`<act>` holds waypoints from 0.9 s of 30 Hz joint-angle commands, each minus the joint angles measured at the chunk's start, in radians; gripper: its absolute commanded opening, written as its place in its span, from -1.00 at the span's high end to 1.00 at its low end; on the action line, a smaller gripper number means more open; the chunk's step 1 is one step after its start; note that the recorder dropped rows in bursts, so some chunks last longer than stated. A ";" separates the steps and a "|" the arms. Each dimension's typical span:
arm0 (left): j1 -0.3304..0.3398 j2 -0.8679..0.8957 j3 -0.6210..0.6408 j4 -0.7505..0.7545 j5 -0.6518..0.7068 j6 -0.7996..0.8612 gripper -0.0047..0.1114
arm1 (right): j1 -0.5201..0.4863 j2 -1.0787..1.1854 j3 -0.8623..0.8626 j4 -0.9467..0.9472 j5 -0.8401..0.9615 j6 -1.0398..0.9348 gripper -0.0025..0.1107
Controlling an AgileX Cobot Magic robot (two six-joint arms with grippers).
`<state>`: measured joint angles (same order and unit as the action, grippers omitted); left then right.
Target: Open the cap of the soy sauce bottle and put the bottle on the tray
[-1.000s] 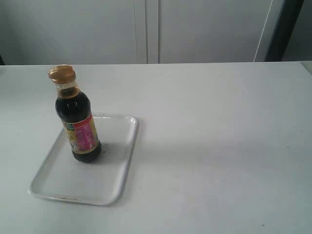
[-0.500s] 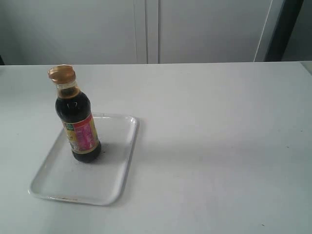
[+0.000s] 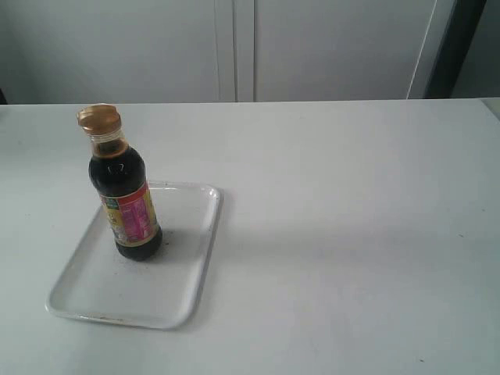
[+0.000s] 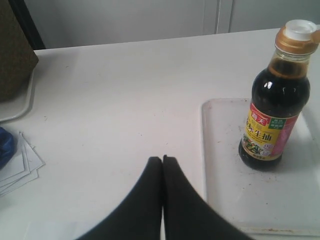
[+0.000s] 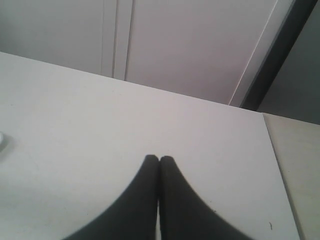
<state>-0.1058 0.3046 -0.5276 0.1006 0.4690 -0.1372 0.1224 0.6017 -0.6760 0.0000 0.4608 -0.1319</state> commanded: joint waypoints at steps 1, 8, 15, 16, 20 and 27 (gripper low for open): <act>0.001 -0.008 0.009 -0.005 0.000 0.007 0.92 | -0.004 -0.003 0.002 0.000 -0.015 0.004 0.96; 0.003 -0.020 0.074 -0.048 -0.104 0.091 0.92 | -0.004 -0.003 0.002 0.000 -0.015 0.004 0.96; 0.003 -0.097 0.173 -0.055 -0.140 0.091 0.92 | -0.004 -0.003 0.002 0.000 -0.015 0.004 0.96; 0.003 -0.109 0.182 -0.055 -0.140 0.091 0.92 | -0.004 -0.003 0.002 0.000 -0.015 0.004 0.96; 0.003 -0.163 0.233 -0.055 -0.140 0.091 0.92 | -0.004 -0.003 0.002 0.005 -0.015 0.004 0.96; 0.005 -0.217 0.308 -0.077 -0.140 0.092 0.92 | -0.004 -0.003 0.002 0.005 -0.015 0.004 0.96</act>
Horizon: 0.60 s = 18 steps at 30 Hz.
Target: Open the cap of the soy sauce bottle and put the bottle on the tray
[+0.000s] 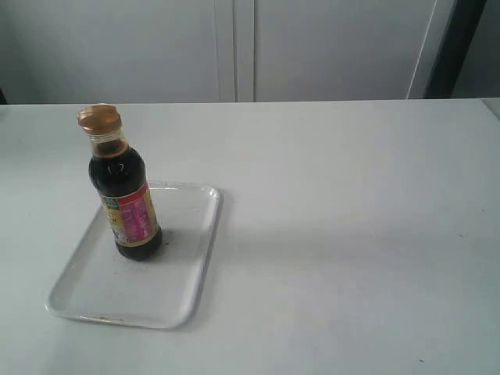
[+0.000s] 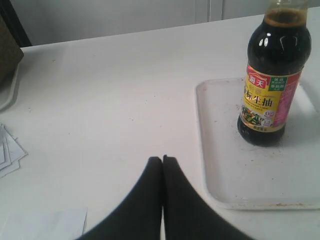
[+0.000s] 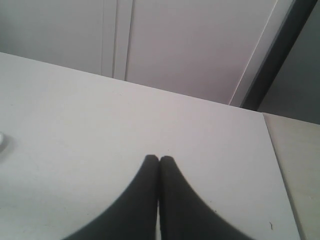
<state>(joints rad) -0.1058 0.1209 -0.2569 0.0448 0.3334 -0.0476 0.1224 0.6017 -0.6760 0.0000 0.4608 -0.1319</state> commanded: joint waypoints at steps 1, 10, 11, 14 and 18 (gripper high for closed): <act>0.005 -0.046 0.049 -0.021 -0.004 0.003 0.92 | -0.004 -0.003 0.002 0.005 -0.015 0.004 0.96; 0.005 -0.121 0.143 -0.034 -0.003 0.003 0.92 | -0.004 -0.003 0.002 0.005 -0.015 0.004 0.96; 0.005 -0.121 0.151 -0.037 -0.003 0.003 0.92 | -0.004 -0.003 0.002 0.005 -0.015 0.004 0.96; 0.005 -0.121 0.170 -0.045 -0.003 0.003 0.92 | -0.004 -0.003 0.002 0.005 -0.015 0.004 0.96; 0.005 -0.121 0.189 -0.057 -0.015 0.003 0.92 | -0.004 -0.003 0.002 0.005 -0.015 0.004 0.96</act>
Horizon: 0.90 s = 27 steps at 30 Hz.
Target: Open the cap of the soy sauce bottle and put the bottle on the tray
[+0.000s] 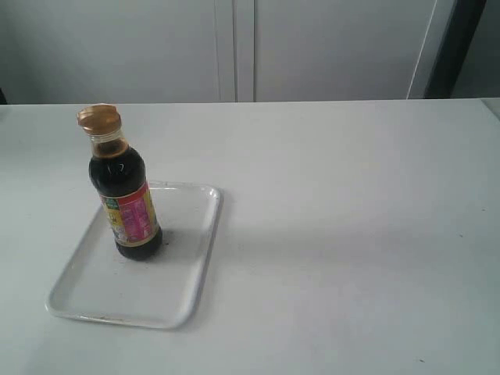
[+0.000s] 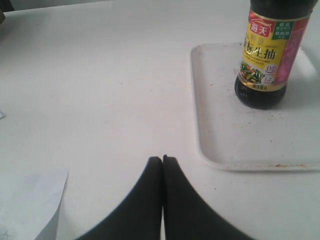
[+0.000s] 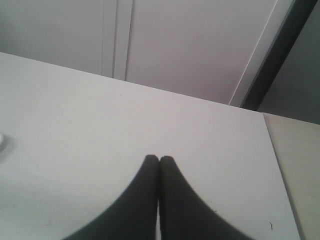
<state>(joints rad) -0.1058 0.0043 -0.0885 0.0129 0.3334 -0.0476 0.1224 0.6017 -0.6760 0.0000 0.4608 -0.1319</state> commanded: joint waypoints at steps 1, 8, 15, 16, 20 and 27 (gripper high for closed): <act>0.005 -0.004 0.028 -0.028 -0.022 0.003 0.92 | -0.004 -0.003 0.002 0.005 -0.015 0.004 0.96; 0.015 -0.004 0.082 -0.057 -0.054 0.003 0.92 | -0.004 -0.003 0.002 0.005 -0.015 0.004 0.96; 0.073 -0.004 0.088 -0.080 -0.073 0.003 0.92 | -0.004 -0.003 0.002 0.005 -0.015 0.004 0.96; 0.073 -0.004 0.088 -0.080 -0.075 0.003 0.92 | -0.004 -0.003 0.002 0.005 -0.015 0.004 0.96; 0.073 -0.004 0.088 -0.080 -0.075 0.003 0.92 | -0.004 -0.003 0.002 0.007 -0.015 0.004 0.96; 0.073 -0.004 0.088 -0.080 -0.082 0.003 0.92 | -0.004 -0.003 0.002 0.007 -0.015 0.004 0.96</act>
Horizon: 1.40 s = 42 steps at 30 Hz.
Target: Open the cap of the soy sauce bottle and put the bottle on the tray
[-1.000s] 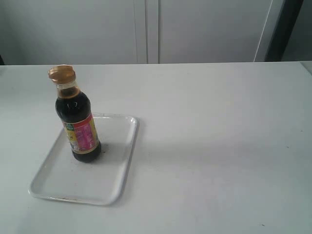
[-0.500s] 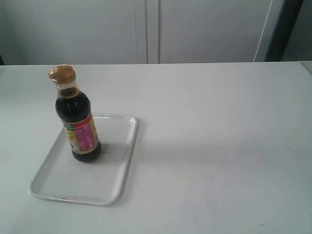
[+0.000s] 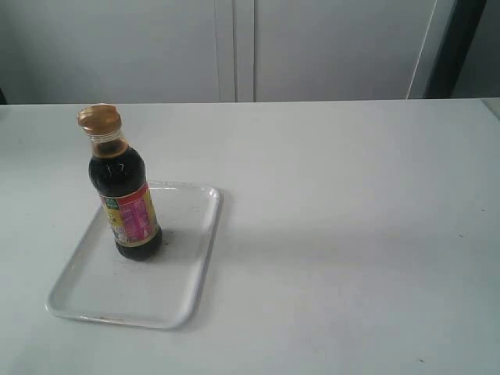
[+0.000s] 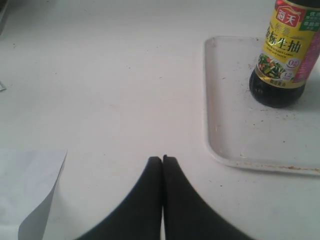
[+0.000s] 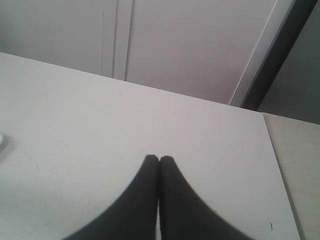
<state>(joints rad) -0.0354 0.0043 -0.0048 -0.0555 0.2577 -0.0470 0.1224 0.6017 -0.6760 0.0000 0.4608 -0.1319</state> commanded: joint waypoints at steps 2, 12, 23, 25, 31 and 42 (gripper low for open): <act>0.002 -0.004 0.005 -0.012 -0.009 0.002 0.92 | -0.004 -0.003 0.002 0.007 -0.015 0.004 0.96; 0.002 -0.004 0.005 -0.012 -0.032 0.002 0.92 | -0.004 -0.003 0.002 0.007 -0.015 0.004 0.96; 0.002 -0.004 0.005 -0.012 -0.032 0.002 0.92 | -0.004 -0.003 0.002 0.007 -0.015 0.004 0.96; 0.002 -0.004 0.005 -0.012 -0.032 0.002 0.92 | -0.004 -0.003 0.002 0.007 -0.015 0.004 0.96; 0.002 -0.004 0.005 -0.012 -0.032 0.002 0.92 | -0.004 -0.003 0.002 0.007 -0.015 0.004 0.96; 0.002 -0.004 0.005 -0.012 -0.032 0.002 0.92 | -0.004 -0.010 0.002 0.007 -0.043 0.004 0.96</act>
<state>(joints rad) -0.0354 0.0043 -0.0048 -0.0555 0.2294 -0.0470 0.1224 0.6017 -0.6760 0.0053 0.4356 -0.1319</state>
